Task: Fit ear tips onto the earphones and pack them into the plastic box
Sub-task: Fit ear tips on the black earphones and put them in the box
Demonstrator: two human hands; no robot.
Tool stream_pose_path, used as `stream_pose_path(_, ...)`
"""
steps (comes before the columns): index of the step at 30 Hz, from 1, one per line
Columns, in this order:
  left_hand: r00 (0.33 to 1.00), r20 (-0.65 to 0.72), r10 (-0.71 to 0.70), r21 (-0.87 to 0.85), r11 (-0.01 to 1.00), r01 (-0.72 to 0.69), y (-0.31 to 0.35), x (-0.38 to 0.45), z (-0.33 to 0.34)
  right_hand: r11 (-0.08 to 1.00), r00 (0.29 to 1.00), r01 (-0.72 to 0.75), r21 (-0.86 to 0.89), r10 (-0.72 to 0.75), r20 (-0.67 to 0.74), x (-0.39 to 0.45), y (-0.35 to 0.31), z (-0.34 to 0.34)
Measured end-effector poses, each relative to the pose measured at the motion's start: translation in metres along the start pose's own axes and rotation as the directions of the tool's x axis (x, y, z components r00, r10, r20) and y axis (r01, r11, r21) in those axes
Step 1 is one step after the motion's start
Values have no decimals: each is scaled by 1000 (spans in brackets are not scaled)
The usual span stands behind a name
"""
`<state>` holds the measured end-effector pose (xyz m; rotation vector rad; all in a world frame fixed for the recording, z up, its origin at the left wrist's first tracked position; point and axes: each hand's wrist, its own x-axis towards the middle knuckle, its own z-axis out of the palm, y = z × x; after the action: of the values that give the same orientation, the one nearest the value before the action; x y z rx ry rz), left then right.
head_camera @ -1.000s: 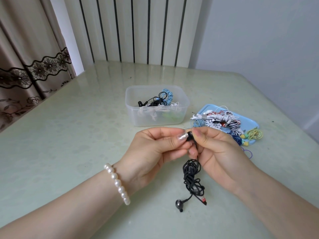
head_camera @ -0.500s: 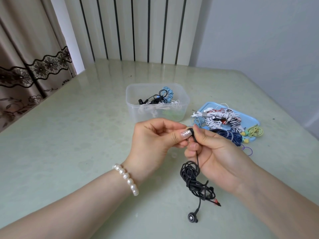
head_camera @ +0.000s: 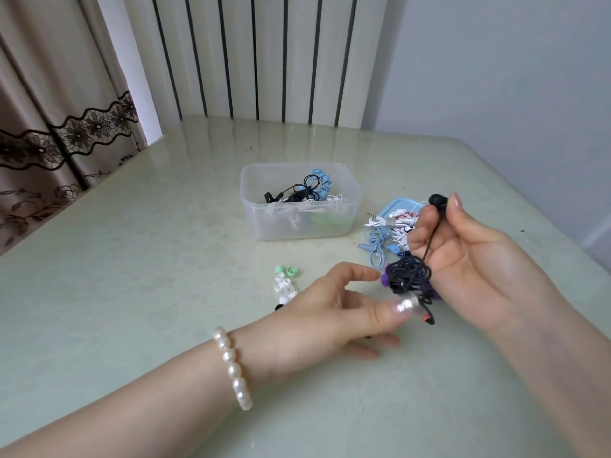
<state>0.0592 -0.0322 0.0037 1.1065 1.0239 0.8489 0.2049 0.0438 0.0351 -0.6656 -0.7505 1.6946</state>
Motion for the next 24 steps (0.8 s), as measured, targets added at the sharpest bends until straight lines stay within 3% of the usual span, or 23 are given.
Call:
stream_pose_path(2, 999, 30, -23, -98, 995, 26, 3, -3, 0, 999, 999, 46, -25, -46, -17, 2, -3, -4)
stream_pose_path(8, 982, -182, 47, -166, 983, -78, 12, 0, -24, 967, 999, 40, -253, -44, -12, -1, -7, -12)
stream_pose_path(10, 978, -199, 66, -69, 994, -81, 9, 1, -23, 968, 1000, 27, -248, -29, -6, -2, -4, -11)
stream_pose_path(13, 968, -217, 124, 259, 964, -66, 3, 3, -15, 983, 1000, -10, -184, 10, 0, -5, -1, -7)
stream_pose_path(16, 943, -215, 252, 566, 820, -90, -4, 4, -9, 992, 997, -72, -100, 70, -20, -6, -3, -5)
stream_pose_path(19, 895, -168, 412, 826, 554, -100, -10, 7, -9, 992, 992, -123, -13, 123, -27, -6, -6, -5)
stream_pose_path(21, 871, -138, 472, 888, 448, -102, -11, 9, -10, 989, 989, -147, 34, 147, -13, -6, -8, -3)
stream_pose_path(24, 881, -87, 466, 909, 399, -121, -11, 10, -11, 984, 988, -154, 92, 155, 1, -8, -10, 0)
